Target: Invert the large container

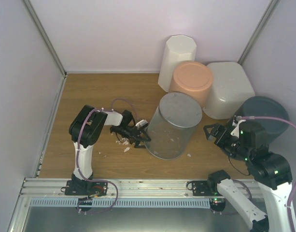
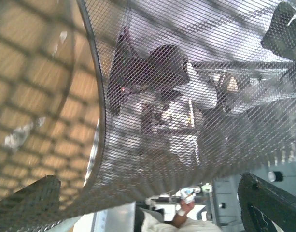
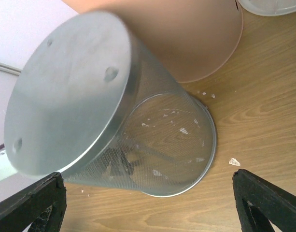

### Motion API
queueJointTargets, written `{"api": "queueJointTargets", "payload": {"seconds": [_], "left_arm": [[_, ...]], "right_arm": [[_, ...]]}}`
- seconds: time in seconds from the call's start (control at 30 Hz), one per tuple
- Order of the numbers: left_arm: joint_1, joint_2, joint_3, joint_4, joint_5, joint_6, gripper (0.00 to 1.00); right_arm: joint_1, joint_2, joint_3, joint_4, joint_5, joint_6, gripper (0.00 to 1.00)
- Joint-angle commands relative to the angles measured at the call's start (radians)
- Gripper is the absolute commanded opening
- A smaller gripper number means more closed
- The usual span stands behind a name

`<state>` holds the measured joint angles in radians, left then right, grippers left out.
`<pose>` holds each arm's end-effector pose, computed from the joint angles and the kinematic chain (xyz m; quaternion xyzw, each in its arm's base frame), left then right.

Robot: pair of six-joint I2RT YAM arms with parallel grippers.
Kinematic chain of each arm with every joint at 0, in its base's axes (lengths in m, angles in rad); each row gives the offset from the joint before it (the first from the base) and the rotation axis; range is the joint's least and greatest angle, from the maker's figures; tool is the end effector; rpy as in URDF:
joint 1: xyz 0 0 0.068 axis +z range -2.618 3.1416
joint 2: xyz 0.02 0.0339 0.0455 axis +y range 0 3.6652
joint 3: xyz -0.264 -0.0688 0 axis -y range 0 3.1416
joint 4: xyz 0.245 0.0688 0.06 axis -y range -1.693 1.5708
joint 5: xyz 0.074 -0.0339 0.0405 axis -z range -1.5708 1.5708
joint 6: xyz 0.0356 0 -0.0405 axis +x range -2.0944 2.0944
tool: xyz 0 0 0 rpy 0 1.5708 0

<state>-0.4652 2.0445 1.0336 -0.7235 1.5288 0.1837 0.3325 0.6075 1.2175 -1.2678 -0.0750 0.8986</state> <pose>0.2603 -0.1704 0.0982 -0.1757 -0.6999 0.6747 0.1552 0.0524 0.0209 0.3868 0.2346 0.8659 0.2818 0.3402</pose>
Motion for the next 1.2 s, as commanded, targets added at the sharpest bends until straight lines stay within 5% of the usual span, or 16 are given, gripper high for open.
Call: {"api": "queueJointTargets", "payload": {"seconds": [0.0,0.2,0.5,0.77,1.17], "left_arm": [[-0.009,0.009,0.127,-0.211,-0.055,0.184,0.99],[-0.012,0.009,0.155,-0.224,-0.291,0.16,0.99],[-0.014,0.14,0.245,-0.439,-0.424,0.398,0.99],[-0.01,-0.062,0.261,-0.104,-0.915,0.28,0.99],[-0.144,-0.127,0.29,-0.011,-0.883,0.195,0.99]], "right_arm": [[0.001,-0.012,-0.007,-0.016,0.02,0.006,0.93],[0.002,-0.02,-0.027,-0.015,0.022,0.005,0.94],[0.001,-0.027,-0.037,-0.012,0.017,0.002,0.95],[0.003,-0.05,-0.04,-0.033,0.038,0.008,0.95],[0.003,-0.052,-0.053,0.007,0.038,-0.004,0.96]]}}
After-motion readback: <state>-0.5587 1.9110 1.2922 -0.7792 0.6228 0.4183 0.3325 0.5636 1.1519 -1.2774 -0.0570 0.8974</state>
